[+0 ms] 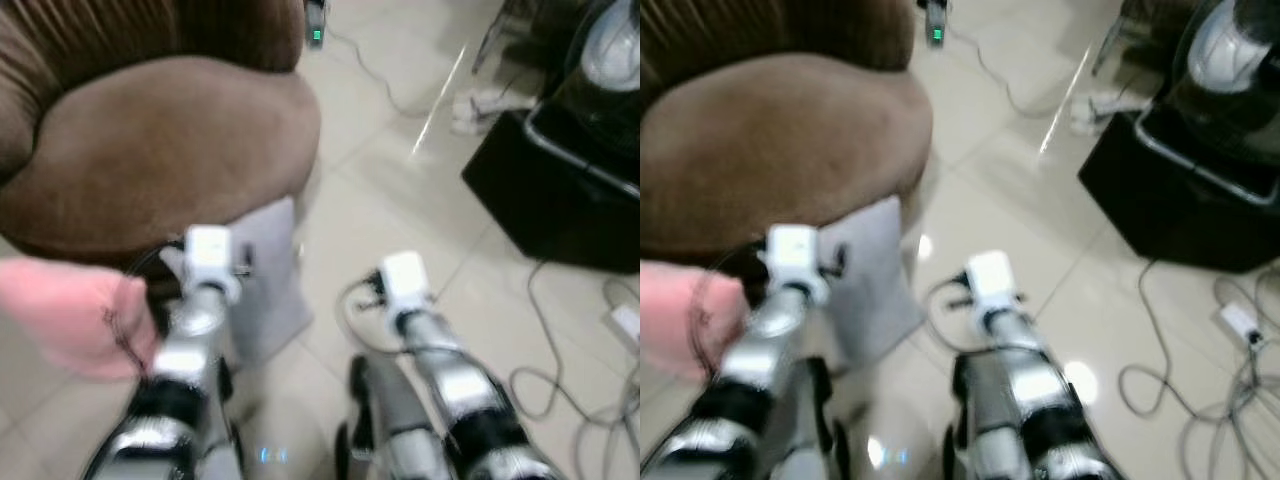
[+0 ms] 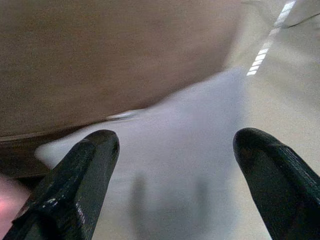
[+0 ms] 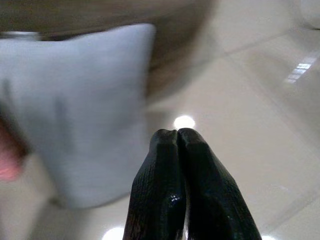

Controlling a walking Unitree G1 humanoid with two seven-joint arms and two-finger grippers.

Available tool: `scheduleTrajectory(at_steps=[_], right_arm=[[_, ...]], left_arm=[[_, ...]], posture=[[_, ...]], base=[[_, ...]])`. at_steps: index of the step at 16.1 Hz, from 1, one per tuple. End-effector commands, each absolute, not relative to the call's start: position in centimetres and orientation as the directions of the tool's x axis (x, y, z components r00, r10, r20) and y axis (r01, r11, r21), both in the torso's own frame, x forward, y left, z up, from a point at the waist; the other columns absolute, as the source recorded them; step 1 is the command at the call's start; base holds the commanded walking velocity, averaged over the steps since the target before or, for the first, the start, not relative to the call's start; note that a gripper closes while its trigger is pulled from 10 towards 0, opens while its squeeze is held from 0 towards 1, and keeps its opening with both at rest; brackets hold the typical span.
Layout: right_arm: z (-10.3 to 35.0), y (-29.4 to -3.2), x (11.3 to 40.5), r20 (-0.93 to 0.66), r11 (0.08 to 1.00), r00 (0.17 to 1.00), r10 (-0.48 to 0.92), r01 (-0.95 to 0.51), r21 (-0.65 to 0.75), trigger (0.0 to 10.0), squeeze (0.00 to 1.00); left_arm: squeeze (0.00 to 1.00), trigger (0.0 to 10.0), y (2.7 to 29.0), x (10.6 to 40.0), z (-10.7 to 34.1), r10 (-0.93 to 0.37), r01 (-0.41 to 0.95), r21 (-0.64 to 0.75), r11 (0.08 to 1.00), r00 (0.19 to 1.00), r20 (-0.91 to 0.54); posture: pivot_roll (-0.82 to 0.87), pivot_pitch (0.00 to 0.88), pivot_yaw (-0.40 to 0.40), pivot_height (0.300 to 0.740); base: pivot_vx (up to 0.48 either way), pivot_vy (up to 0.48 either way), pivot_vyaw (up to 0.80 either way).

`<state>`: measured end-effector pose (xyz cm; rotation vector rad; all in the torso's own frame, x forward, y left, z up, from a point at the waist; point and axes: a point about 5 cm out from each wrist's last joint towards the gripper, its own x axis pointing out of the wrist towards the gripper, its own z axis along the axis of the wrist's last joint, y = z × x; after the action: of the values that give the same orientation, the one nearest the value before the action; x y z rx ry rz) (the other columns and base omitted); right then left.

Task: Move the pillow to the sofa from floor

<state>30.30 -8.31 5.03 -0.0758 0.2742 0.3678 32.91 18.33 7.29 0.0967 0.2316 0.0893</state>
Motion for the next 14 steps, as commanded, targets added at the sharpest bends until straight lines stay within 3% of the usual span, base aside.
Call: scheduleTrajectory(at_steps=[1, 4, 5, 6, 9, 10, 11, 12, 14], right_arm=[[4.4, -9.8, 30.1, -0.305, 0.942, 0.901, 0.308, -0.334, -0.036, 10.0, 0.00], [4.7, -11.1, 30.7, -0.301, 0.953, 0.914, 0.273, -0.300, -0.048, 10.0, 0.00], [4.6, -11.3, 30.7, -0.303, 0.955, 0.915, 0.266, -0.293, -0.047, 10.0, 0.00], [4.4, -11.2, 30.5, -0.308, 0.955, 0.913, 0.267, -0.294, -0.045, 10.0, 0.00], [4.3, -11.0, 30.5, -0.310, 0.954, 0.911, 0.272, -0.298, -0.040, 10.0, 0.00], [4.4, -10.9, 30.5, -0.309, 0.954, 0.911, 0.272, -0.298, -0.038, 10.0, 0.00], [4.4, -10.8, 30.5, -0.309, 0.954, 0.911, 0.273, -0.299, -0.037, 10.0, 0.00], [4.3, -10.8, 30.5, -0.311, 0.953, 0.910, 0.275, -0.301, -0.036, 10.0, 0.00], [4.3, -10.7, 30.5, -0.312, 0.951, 0.907, 0.282, -0.308, -0.037, 10.0, 0.00]], left_arm=[[0.00, 10.0, 17.8, 32.5, 6.3, 0.085, -0.055, 0.117, 0.992, 0.960, -0.265], [0.00, 10.0, 19.0, 33.1, 7.0, 0.006, 0.026, 0.112, 0.993, 0.961, -0.276], [0.00, 10.0, 19.8, 33.3, 7.0, -0.070, 0.119, 0.133, 0.984, 0.943, -0.325], [0.00, 10.0, 22.3, 33.6, 7.6, -0.129, 0.218, 0.186, 0.958, 0.909, -0.397], [0.00, 10.0, 25.9, 34.3, 9.7, -0.083, 0.219, 0.297, 0.930, 0.908, -0.410], [1.00, 10.0, 26.1, 34.6, 10.6, -0.077, 0.184, 0.274, 0.944, 0.930, -0.359], [1.00, 10.0, 25.6, 34.7, 10.6, -0.095, 0.201, 0.281, 0.938, 0.932, -0.351], [0.00, 10.0, 24.6, 34.9, 10.4, -0.118, 0.207, 0.241, 0.948, 0.934, -0.338], [0.00, 10.0, 23.5, 35.1, 10.1, -0.150, 0.200, 0.137, 0.970, 0.939, -0.310]], posture=[[-0.08, 0.201, -0.084, 0.560], [-0.08, 0.205, -0.079, 0.560], [-0.08, 0.208, -0.077, 0.560], [-0.07, 0.210, -0.074, 0.560], [-0.07, 0.210, -0.067, 0.560], [-0.07, 0.207, -0.066, 0.560], [-0.07, 0.207, -0.066, 0.560], [-0.07, 0.204, -0.072, 0.560], [-0.07, 0.199, -0.076, 0.560]], base=[[0.000, 0.000, 0.00], [0.000, 0.000, 0.00], [0.000, 0.000, 0.00], [0.000, 0.000, 0.00], [0.000, 0.000, 0.00], [0.000, 0.000, 0.00], [0.000, 0.000, 0.00], [0.000, 0.000, 0.00], [0.000, 0.000, 0.00]])
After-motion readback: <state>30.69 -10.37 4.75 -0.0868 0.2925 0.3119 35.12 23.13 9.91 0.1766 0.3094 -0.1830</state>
